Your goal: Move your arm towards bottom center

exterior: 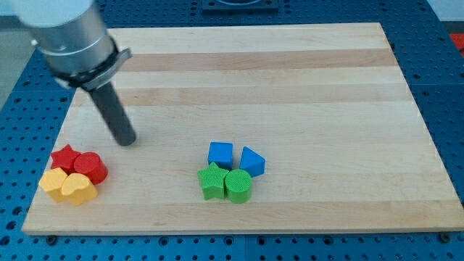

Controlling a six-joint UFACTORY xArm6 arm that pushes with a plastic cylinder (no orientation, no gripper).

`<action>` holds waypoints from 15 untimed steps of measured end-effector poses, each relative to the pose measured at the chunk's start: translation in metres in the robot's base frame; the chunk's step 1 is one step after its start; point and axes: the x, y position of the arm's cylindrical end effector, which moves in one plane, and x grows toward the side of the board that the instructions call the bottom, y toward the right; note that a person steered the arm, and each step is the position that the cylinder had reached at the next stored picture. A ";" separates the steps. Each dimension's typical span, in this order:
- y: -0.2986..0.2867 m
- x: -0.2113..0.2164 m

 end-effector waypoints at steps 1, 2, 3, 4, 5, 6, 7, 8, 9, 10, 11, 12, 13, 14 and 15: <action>0.010 -0.004; 0.025 -0.004; 0.076 -0.008; 0.145 -0.022; 0.151 -0.022; 0.107 -0.022; 0.073 -0.018; 0.058 0.008; 0.054 0.042; 0.054 0.080; 0.055 0.108; 0.060 0.130; 0.069 0.147; 0.080 0.147; 0.109 0.147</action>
